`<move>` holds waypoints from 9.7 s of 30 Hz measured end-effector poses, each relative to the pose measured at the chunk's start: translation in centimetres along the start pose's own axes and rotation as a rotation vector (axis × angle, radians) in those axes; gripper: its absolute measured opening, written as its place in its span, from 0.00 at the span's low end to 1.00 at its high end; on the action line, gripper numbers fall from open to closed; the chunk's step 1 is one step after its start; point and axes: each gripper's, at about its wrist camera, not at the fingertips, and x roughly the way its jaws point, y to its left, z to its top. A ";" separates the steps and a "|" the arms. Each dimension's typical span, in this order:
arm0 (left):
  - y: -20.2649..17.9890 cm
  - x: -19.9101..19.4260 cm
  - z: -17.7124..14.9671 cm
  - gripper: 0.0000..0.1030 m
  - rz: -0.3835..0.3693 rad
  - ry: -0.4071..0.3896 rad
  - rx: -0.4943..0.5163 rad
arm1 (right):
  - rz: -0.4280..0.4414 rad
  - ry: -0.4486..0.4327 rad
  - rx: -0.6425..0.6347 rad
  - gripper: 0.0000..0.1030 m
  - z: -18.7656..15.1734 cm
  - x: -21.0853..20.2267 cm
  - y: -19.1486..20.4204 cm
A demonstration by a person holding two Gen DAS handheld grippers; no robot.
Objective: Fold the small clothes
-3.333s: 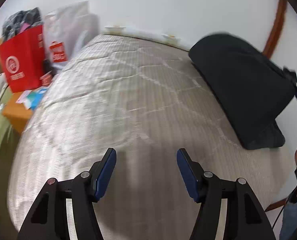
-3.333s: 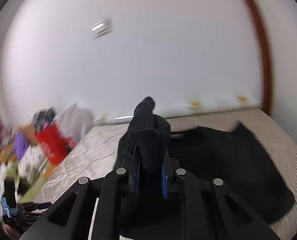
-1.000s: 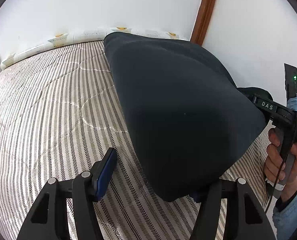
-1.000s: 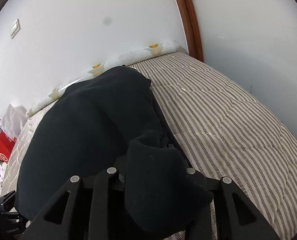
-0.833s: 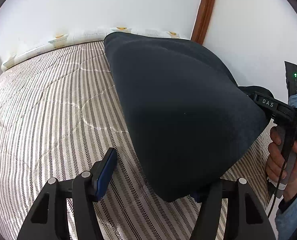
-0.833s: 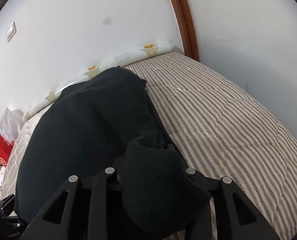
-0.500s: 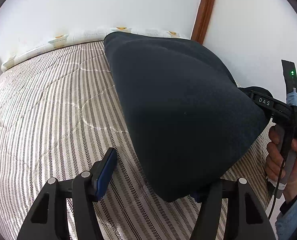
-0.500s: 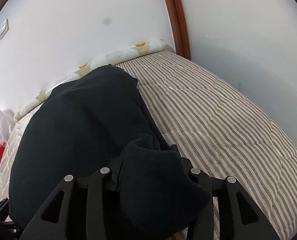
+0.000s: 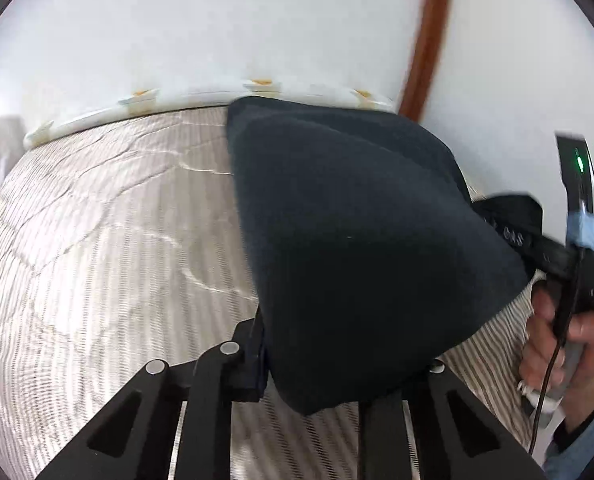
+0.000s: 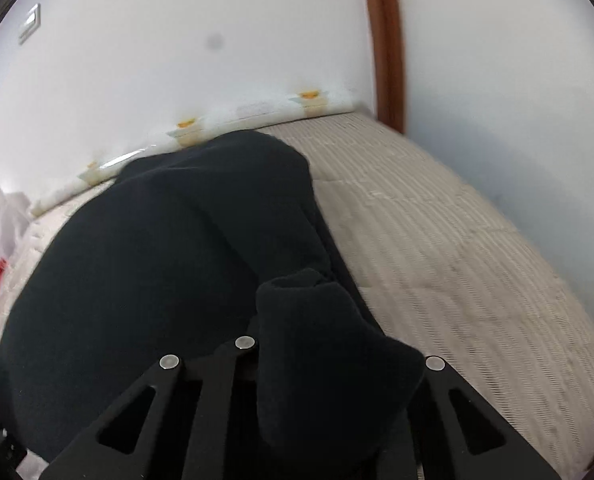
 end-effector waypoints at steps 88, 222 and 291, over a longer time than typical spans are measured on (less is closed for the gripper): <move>13.7 -4.5 1.9 0.53 0.055 0.054 -0.061 | 0.237 0.296 -0.148 0.12 9.6 9.5 17.0; 14.3 -5.6 -0.8 0.43 0.054 0.074 -0.095 | 0.187 0.082 -0.039 0.05 -4.5 -5.5 10.1; 4.8 -26.7 -4.0 0.88 0.167 -0.141 -0.060 | -0.109 -0.066 -0.189 0.98 -7.3 -30.0 12.0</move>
